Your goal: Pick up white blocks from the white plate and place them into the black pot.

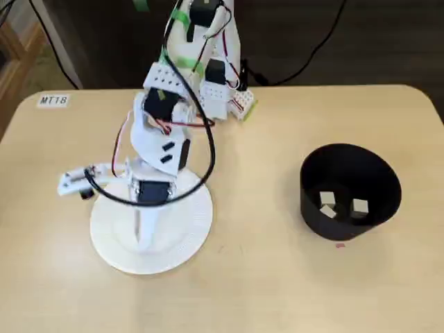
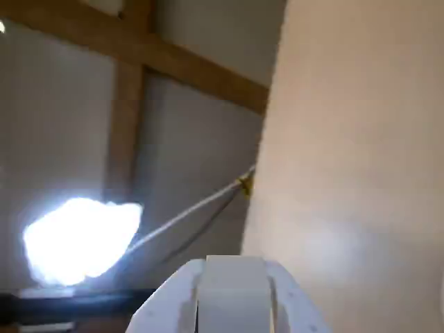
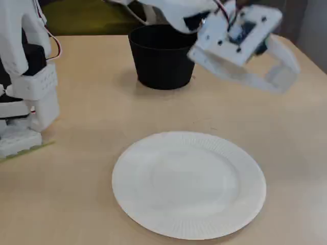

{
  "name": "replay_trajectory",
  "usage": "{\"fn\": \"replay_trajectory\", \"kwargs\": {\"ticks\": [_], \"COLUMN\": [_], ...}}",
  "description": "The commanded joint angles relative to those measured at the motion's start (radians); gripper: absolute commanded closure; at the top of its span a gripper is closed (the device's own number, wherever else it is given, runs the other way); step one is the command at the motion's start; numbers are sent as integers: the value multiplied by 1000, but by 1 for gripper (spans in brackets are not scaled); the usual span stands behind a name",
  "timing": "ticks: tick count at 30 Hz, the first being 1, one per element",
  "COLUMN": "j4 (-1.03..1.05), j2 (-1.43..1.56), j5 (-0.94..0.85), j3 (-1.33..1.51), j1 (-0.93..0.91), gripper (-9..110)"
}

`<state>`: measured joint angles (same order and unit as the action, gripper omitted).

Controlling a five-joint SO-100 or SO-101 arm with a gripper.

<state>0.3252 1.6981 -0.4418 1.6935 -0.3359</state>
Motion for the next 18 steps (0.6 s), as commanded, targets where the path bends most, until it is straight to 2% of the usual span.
{"fn": "replay_trajectory", "kwargs": {"ticks": [1, 5, 10, 18], "j4": [-181, -241, -252, -196], "j2": [114, 150, 198, 373], "j5": [155, 201, 181, 187], "j3": [-34, -34, 6, 245], "j1": [60, 183, 425, 769], "gripper": [104, 104, 104, 104]}}
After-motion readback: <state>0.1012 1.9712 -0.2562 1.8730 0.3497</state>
